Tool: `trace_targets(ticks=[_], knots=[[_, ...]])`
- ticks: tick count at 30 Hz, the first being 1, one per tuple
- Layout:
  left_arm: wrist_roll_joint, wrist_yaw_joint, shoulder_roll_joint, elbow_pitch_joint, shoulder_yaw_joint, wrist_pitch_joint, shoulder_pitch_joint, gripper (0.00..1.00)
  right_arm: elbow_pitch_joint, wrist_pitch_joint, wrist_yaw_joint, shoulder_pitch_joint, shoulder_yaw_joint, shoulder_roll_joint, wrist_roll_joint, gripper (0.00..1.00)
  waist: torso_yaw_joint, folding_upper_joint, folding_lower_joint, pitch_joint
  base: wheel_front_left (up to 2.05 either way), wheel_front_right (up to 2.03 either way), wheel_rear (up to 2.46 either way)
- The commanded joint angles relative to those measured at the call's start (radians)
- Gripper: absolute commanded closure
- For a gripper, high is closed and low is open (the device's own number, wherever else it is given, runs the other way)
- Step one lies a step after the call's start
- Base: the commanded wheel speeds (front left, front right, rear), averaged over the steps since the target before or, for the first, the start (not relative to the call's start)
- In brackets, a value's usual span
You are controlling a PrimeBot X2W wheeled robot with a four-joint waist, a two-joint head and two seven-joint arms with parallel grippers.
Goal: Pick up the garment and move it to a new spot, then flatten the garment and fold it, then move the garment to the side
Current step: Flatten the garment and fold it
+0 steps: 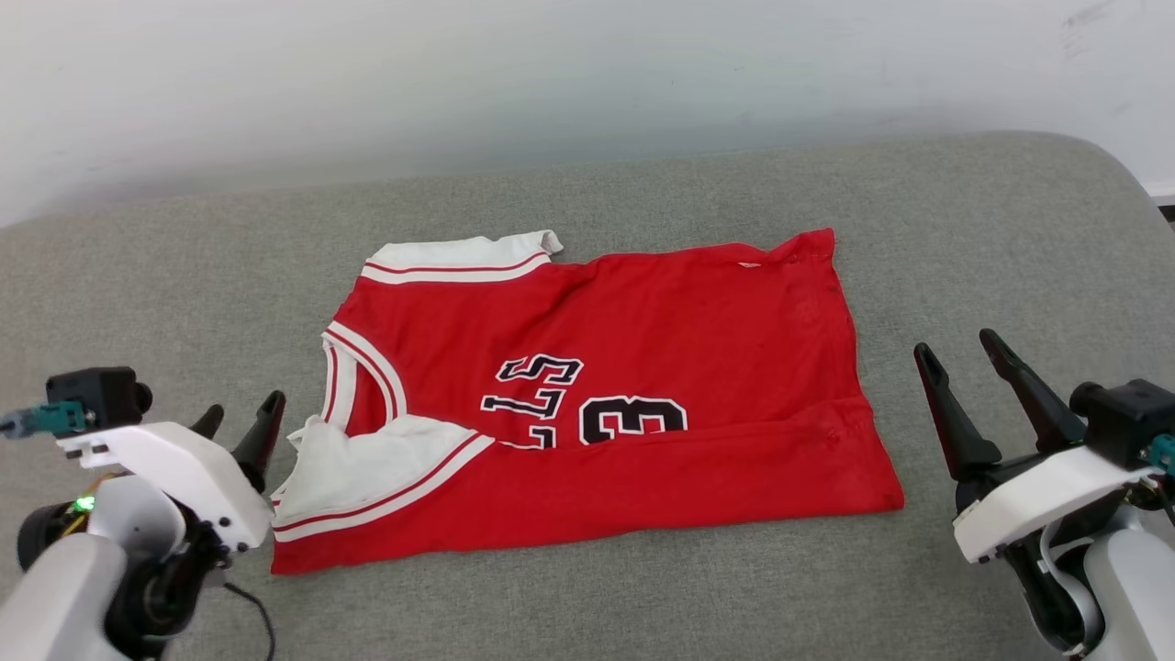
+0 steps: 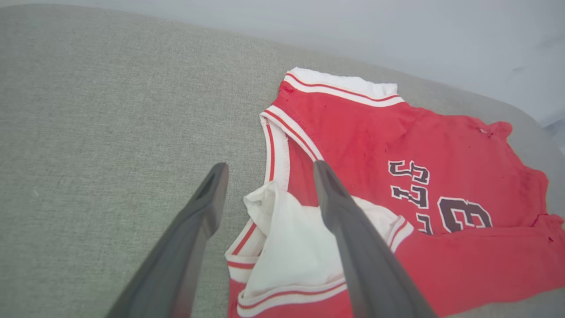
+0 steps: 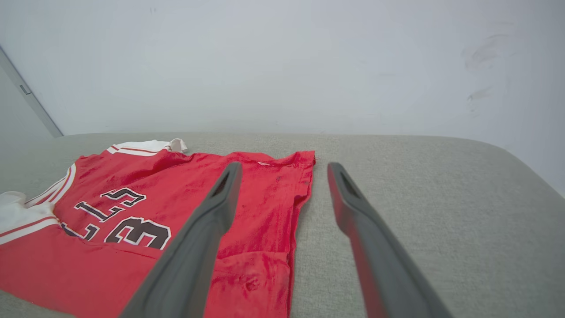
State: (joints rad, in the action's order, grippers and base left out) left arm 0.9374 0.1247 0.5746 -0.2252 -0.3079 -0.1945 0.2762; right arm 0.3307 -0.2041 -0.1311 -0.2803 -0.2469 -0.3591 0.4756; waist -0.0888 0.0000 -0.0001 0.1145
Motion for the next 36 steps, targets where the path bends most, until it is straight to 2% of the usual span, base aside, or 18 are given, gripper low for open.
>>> trace_targets(ticks=[1,7,10,18,23,24,26,31,36], knots=[[0.01,0.006,0.024,0.017,-0.001,-0.039,-0.011,0.0,-0.019,-0.007,0.001,0.022,0.012,0.015,-0.014,0.0,-0.003,0.0,0.0001,-0.002,0.0,0.0,0.0],[0.056,0.046,0.144,0.118,-0.027,-0.288,-0.037,0.0,-0.11,0.01,0.001,0.081,0.071,0.06,-0.075,0.0,-0.022,0.0,0.0001,0.016,0.0,0.0,0.0],[0.079,0.05,0.187,0.143,-0.038,-0.37,-0.054,0.0,-0.148,0.03,0.001,0.098,0.092,0.077,-0.091,0.0,-0.035,0.0,0.0001,0.041,0.0,0.0,0.0],[0.152,0.048,0.173,0.099,-0.046,-0.451,-0.093,0.0,-0.195,0.058,0.001,0.098,0.118,0.105,-0.103,0.0,-0.073,0.0,0.0001,0.113,0.0,0.0,0.0],[0.184,0.05,0.111,0.039,-0.071,-0.474,-0.09,0.0,-0.198,0.066,0.001,0.087,0.123,0.108,-0.097,0.0,-0.081,0.0,0.0001,0.138,0.0,0.0,0.0],[0.192,0.047,0.098,0.028,-0.084,-0.488,-0.096,0.39,-0.2,0.069,0.001,0.085,0.125,0.106,-0.095,0.0,-0.081,0.0,0.0001,0.14,0.0,0.0,0.0],[0.2,0.038,0.068,0.014,-0.092,-0.478,-0.091,1.0,-0.201,0.077,0.001,0.083,0.132,0.101,-0.089,0.0,-0.08,0.0,0.0001,0.141,0.0,0.0,0.0],[0.179,0.025,0.046,-0.001,-0.097,-0.437,-0.074,1.0,-0.19,0.15,0.001,0.094,0.15,0.089,-0.044,0.0,-0.066,0.0,0.0001,0.132,0.0,0.0,0.0],[0.138,0.019,0.051,0.002,-0.078,-0.358,-0.052,1.0,-0.146,0.367,0.001,0.097,0.175,0.051,0.032,0.0,-0.042,0.0,0.0001,0.108,0.0,0.0,0.0]])
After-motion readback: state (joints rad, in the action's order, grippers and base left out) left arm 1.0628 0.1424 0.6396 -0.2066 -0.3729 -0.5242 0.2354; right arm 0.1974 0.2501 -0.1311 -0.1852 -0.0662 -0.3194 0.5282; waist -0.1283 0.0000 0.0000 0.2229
